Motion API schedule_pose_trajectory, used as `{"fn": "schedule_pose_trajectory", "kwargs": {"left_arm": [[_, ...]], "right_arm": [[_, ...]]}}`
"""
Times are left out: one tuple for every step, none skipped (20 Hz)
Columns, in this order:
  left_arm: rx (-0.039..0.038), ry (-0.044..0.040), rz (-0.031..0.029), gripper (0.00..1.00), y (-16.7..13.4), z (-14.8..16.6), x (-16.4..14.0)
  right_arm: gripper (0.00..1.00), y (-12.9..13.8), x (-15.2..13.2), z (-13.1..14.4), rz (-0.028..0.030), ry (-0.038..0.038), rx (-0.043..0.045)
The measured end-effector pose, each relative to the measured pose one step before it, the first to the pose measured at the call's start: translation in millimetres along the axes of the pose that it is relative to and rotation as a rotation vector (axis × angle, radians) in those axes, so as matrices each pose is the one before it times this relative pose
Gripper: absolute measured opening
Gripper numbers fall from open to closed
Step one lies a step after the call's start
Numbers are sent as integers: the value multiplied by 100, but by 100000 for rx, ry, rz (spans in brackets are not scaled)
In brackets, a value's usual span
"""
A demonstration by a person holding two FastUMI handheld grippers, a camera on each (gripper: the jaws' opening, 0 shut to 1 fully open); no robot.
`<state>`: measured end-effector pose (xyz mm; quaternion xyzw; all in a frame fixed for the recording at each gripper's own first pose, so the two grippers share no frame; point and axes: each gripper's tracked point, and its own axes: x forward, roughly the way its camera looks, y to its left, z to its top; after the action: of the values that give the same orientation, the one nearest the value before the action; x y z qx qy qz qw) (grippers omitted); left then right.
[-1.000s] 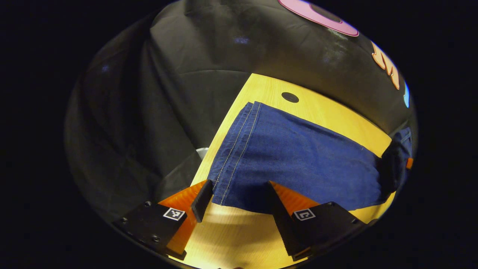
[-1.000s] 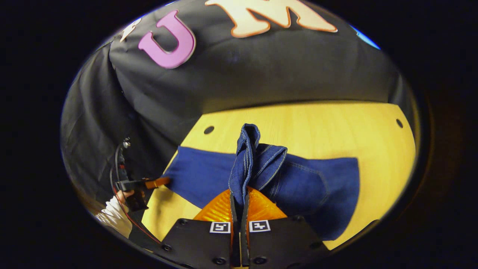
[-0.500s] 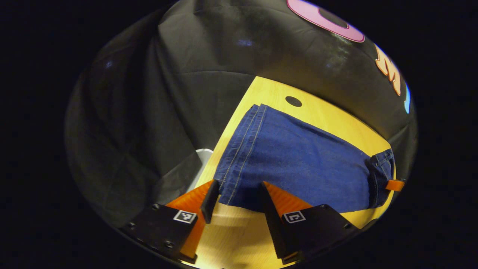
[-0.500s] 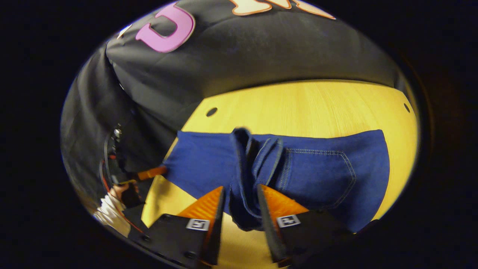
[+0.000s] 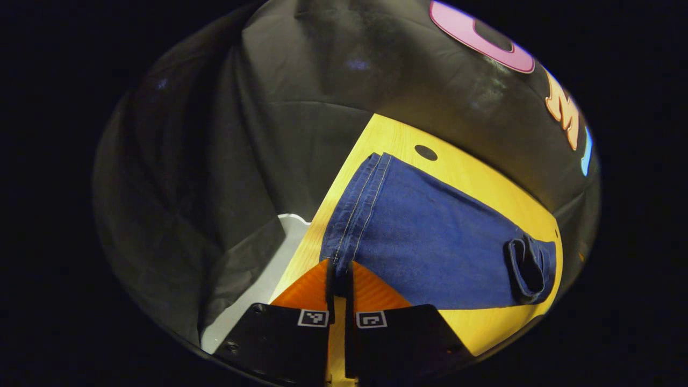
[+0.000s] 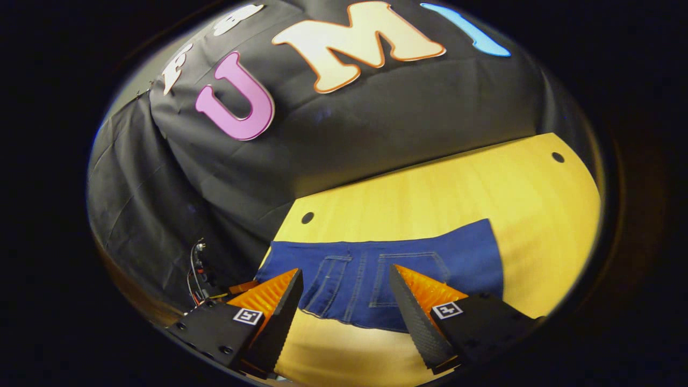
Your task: Grasp the waist and the cuffs of the jeans and fold them to make the two legs overlap; first hold the waist and fold one-third of the jeans toward the cuffs, then hold the cuffs and fold the remaining one-third in the same direction to finish folding.
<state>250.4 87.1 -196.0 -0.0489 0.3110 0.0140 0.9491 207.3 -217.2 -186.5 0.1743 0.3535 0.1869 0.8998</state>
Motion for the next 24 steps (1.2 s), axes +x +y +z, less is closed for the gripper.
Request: {"fn": "schedule_pose_trajectory", "kwargs": {"left_arm": [[-719,-268,-1040,0,8,22,36],[-787,-850,-573,0,-37,-94,67],[-729,-1065,-241,0,-30,36,92],[-761,-1415,-274,0,-137,217,20],[-834,-947,-271,0,-91,176,31],[-1082,-1449,-865,0,-158,193,-71],[-1220,-1836,-1187,0,-327,360,-156],[-1216,-1795,-2470,0,-458,712,-743],[-1543,-2255,-2981,0,-975,951,-698],[-1663,-2351,-3441,0,-1442,1040,-553],[-1118,-1900,-3229,0,-1491,1047,-370],[-340,-2505,-2683,0,-1300,875,-379],[42,-1779,-3012,0,-1570,876,-261],[232,-1626,-3795,0,-1688,637,-294],[18,-1754,-3837,0,-1946,727,-226],[644,-808,-3280,0,-2073,365,201],[1464,-202,-1941,0,-1947,310,113],[2373,-106,-2067,0,-1933,166,367],[2773,-396,-2079,0,-2223,-42,123],[1467,307,-2143,0,-1803,77,457],[993,-91,-2566,0,-2346,34,346],[860,1152,-2141,0,-1985,-434,298],[1500,-637,-1946,0,-2255,-242,343],[1341,491,-1814,0,-2047,-308,521]], "right_arm": [[98,-900,-542,22,-2063,-679,1286],[98,-892,-443,-82,-2160,-381,1584],[94,-800,-510,-69,-2099,-206,1832],[94,-779,-538,-70,-1689,-529,1570],[98,-627,-510,-36,-1398,-650,1057],[94,-664,-500,-18,-1591,-573,528],[99,-609,-455,-179,-1606,-365,127],[98,-546,-348,-259,-1522,-100,136],[98,-551,-390,-156,-978,-164,404],[94,-392,-279,81,-848,-301,690],[98,-422,-274,3,-602,-261,1007],[98,-303,-336,28,-229,-343,1232],[98,-258,-240,41,-68,-377,1028],[98,-402,-282,83,-127,-634,681],[98,-286,-370,93,99,-708,460],[98,-307,-315,217,201,-488,381],[94,-356,-388,177,176,-491,243],[98,-622,-394,242,-51,-345,139],[98,-768,-369,304,-254,-416,391],[98,-824,-357,306,182,-180,817],[98,-843,-304,434,348,-126,1111],[94,-982,-302,511,213,8,1118],[98,-993,-246,405,-15,201,752],[98,-1198,-216,472,-260,-128,267]]}}
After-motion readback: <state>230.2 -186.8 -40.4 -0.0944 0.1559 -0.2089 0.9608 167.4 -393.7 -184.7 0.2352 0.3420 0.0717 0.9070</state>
